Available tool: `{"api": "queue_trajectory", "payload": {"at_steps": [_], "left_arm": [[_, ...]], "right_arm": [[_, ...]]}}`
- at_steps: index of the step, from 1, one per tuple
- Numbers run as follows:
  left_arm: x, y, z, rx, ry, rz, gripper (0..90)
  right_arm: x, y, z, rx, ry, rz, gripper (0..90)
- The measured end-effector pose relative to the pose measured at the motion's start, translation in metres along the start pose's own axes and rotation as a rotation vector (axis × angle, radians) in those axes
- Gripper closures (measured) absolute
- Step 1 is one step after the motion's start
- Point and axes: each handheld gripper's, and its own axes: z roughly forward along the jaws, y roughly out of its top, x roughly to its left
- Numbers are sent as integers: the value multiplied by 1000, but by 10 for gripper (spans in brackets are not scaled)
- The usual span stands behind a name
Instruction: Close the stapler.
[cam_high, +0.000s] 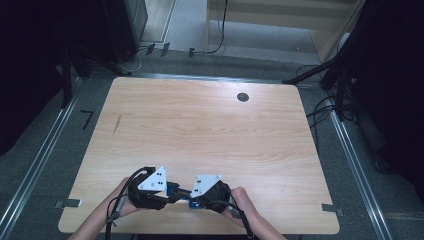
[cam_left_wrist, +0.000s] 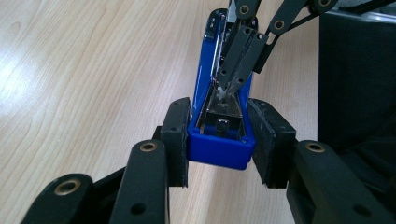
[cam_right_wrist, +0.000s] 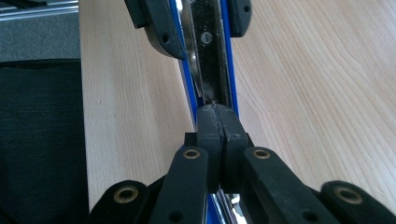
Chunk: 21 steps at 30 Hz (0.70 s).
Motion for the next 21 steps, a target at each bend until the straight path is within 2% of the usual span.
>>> {"api": "queue_trajectory", "payload": {"at_steps": [13, 18, 19, 21], "left_arm": [[0, 9, 1, -29, 2, 7, 622], [-1, 9, 2, -44, -4, 29, 621], [-2, 8, 4, -32, 1, 25, 584], [-2, 5, 6, -22, -4, 27, 569]], "right_arm": [[-1, -1, -3, -22, -9, 10, 900], [-4, -3, -5, -27, 1, 11, 900], [-3, -3, -5, -26, 2, 10, 900], [-3, -3, -5, -26, 1, 11, 900]]}}
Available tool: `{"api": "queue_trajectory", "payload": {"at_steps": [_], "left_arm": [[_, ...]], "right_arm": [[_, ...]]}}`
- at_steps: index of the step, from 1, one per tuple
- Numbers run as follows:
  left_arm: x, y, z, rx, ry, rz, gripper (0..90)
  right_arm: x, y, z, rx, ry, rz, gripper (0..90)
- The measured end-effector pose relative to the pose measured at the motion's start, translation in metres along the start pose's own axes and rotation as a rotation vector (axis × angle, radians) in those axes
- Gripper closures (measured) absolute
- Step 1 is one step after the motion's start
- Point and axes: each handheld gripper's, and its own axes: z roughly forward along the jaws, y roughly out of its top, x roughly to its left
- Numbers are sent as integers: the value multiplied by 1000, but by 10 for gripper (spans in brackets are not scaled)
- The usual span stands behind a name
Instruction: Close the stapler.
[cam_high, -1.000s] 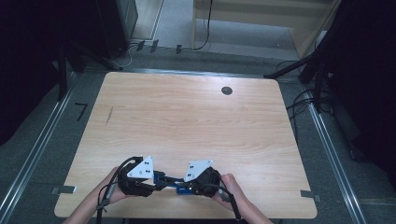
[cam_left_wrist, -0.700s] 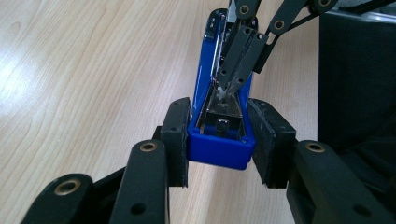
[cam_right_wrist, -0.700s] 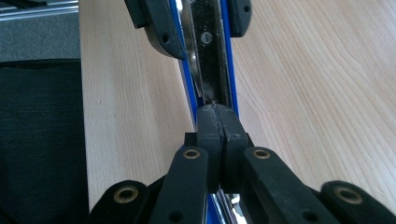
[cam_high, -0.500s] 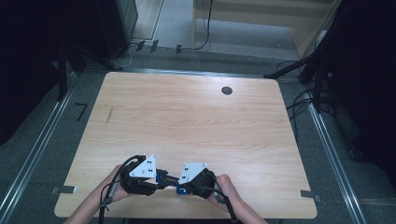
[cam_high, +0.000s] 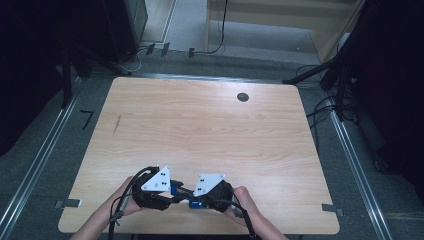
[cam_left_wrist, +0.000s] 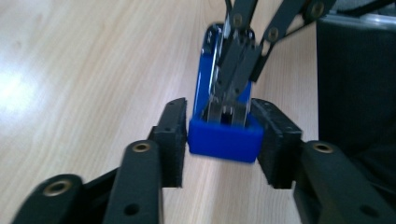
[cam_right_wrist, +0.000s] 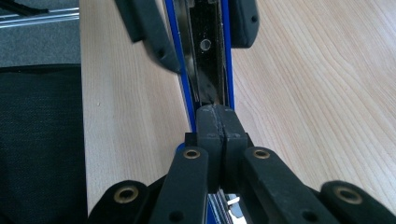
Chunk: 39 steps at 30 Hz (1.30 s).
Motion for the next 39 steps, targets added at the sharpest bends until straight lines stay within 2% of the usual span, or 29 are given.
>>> {"api": "queue_trajectory", "payload": {"at_steps": [4, 7, 12, 16, 20, 24, 39], "left_arm": [[0, -5, 3, -3, -1, -24, 537], [-1, -9, 11, -12, 2, -47, 568], [-6, -9, 28, 13, 18, -44, 608], [-9, -6, 38, -11, 17, -46, 635], [-9, -5, 41, -54, 9, -65, 648], [-10, -2, 44, -74, 13, -61, 655], [-14, 4, 51, -81, 31, -56, 660]], "right_arm": [[-1, -1, -2, -1, -1, -1, 900], [-2, -2, -4, -2, -5, 6, 900], [-1, -2, -5, -1, -6, 5, 900], [-2, -3, -7, -5, -16, 2, 900], [-3, -5, -11, -6, -23, 8, 900], [-6, -10, -16, -6, -27, 17, 900], [-12, -17, -30, -1, -29, 43, 896]]}}
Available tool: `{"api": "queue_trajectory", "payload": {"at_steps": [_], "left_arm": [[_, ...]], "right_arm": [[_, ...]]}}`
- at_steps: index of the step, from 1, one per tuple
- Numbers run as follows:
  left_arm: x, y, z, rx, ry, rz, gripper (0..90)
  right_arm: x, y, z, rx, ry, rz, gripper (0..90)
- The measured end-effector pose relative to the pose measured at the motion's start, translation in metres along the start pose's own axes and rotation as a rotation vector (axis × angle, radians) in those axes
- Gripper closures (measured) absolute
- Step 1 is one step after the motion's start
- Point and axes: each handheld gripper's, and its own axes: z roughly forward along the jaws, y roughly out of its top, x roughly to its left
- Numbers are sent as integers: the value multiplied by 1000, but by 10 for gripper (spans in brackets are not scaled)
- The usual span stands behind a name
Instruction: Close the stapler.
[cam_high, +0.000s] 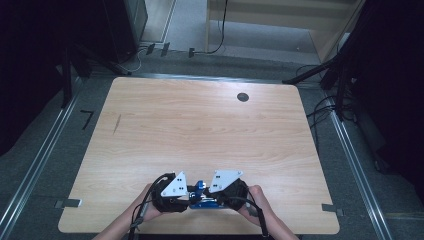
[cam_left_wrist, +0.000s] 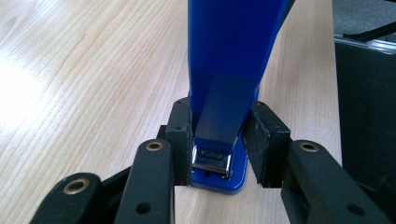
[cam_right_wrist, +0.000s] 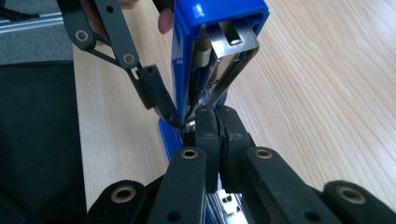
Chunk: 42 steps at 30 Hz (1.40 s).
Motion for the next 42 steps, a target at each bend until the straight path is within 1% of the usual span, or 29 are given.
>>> {"api": "queue_trajectory", "payload": {"at_steps": [3, 8, 13, 17, 21, 22, 24, 31, 33, 35, 36, 37, 38, 39, 42], "left_arm": [[-1, 1, 3, 6, 7, -2, 659], [-3, 3, 7, 14, 15, 3, 655], [-3, 5, 9, 22, 16, -2, 654], [-4, 6, 12, 30, 18, 3, 650], [-5, 6, 14, 35, 20, 2, 649], [-5, 7, 14, 33, 21, 1, 648], [-5, 7, 15, 44, 23, 8, 648], [-7, 9, 18, 61, 35, 13, 643], [-8, 9, 20, 66, 38, 13, 641], [-8, 10, 22, 75, 43, 15, 639], [-9, 11, 22, 82, 45, 19, 639], [-9, 11, 23, 84, 46, 22, 638], [-9, 11, 23, 85, 45, 21, 638], [-9, 11, 23, 84, 44, 19, 638], [-9, 11, 24, 86, 45, 18, 636]], "right_arm": [[-5, -4, -5, 4, -9, 16, 896], [-14, -11, -17, 6, -26, 56, 884], [-23, -17, -26, 21, -49, 114, 880], [-29, -19, -34, 9, -71, 148, 881], [-29, -17, -37, 2, -75, 155, 881], [-30, -16, -39, -4, -77, 151, 881], [-29, -14, -41, -9, -78, 158, 881], [-30, -10, -50, -47, -90, 166, 881], [-28, -9, -53, -57, -84, 161, 881], [-26, -7, -55, -73, -72, 142, 881], [-24, -5, -55, -70, -65, 136, 881], [-21, -4, -54, -53, -44, 125, 881], [-20, -3, -53, -41, -38, 112, 881], [-20, -3, -53, -41, -38, 112, 881], [-16, -5, -47, 10, -15, 100, 881]]}}
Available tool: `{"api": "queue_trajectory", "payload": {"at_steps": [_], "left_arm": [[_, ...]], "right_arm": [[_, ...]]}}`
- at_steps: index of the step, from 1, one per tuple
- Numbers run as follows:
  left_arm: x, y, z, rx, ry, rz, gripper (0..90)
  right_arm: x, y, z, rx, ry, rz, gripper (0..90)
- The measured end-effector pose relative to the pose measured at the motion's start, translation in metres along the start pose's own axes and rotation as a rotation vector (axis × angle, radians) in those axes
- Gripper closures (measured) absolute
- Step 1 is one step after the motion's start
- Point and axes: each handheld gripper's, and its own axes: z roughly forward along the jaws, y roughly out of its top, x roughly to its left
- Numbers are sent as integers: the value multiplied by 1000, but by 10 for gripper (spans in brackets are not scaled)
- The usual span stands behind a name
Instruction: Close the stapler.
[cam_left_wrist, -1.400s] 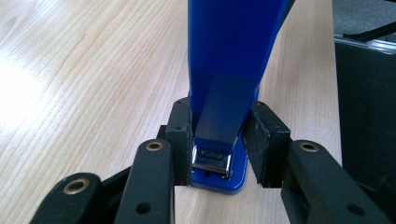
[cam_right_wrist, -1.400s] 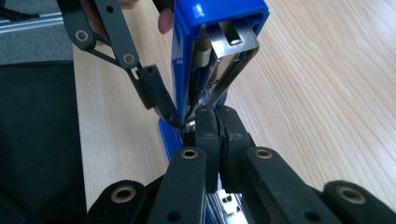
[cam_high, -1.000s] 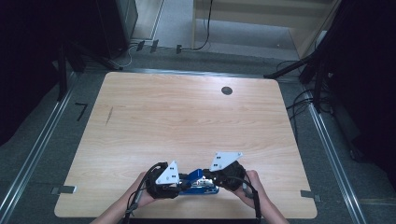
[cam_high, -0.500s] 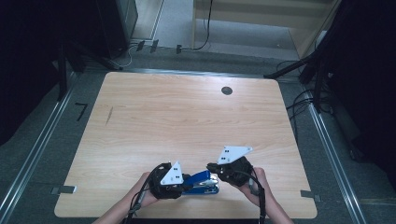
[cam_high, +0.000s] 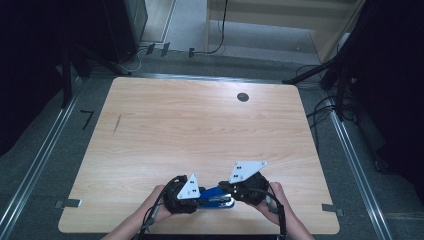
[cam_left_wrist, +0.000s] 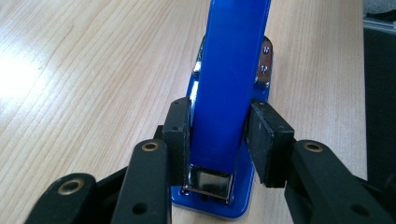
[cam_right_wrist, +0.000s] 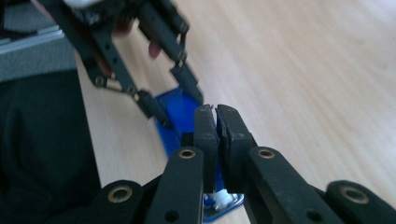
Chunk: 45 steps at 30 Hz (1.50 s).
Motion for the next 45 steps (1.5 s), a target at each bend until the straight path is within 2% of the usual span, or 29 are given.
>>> {"api": "queue_trajectory", "payload": {"at_steps": [2, 5, 10, 17, 20, 23, 29, 35, 39, 42, 43, 44, 45], "left_arm": [[-1, 0, 1, 5, 3, -3, 633], [-1, 1, 3, 25, 9, 8, 623], [2, -3, 7, 53, 2, -17, 578], [7, -6, 4, 64, 23, -58, 409], [10, -7, 2, 53, 25, -82, 330], [12, -8, -1, 49, 38, -91, 278], [19, -10, -9, 23, 68, -137, 177], [22, -12, -14, 17, 81, -160, 146], [22, -12, -15, 15, 88, -163, 143], [23, -12, -15, 11, 96, -171, 130], [23, -12, -16, 12, 103, -172, 102], [24, -12, -16, 8, 106, -176, 102], [24, -12, -17, 7, 111, -177, 94]], "right_arm": [[1, -3, 3, 36, -2, -5, 881], [-1, -8, 6, 60, -9, 3, 881], [-4, -19, 13, 110, -15, 19, 881], [-9, -23, 15, 116, 8, 54, 884], [-9, -25, 19, 151, -2, 53, 887], [-9, -26, 19, 149, -2, 57, 889], [-8, -25, 19, 154, -9, 55, 900], [-8, -27, 22, 151, 0, 84, 900], [-7, -26, 22, 156, -7, 78, 900], [-7, -27, 23, 136, 7, 92, 896], [-8, -27, 20, 94, 23, 108, 868], [-8, -27, 20, 94, 23, 108, 868], [-9, -25, 18, 68, 26, 121, 826]]}}
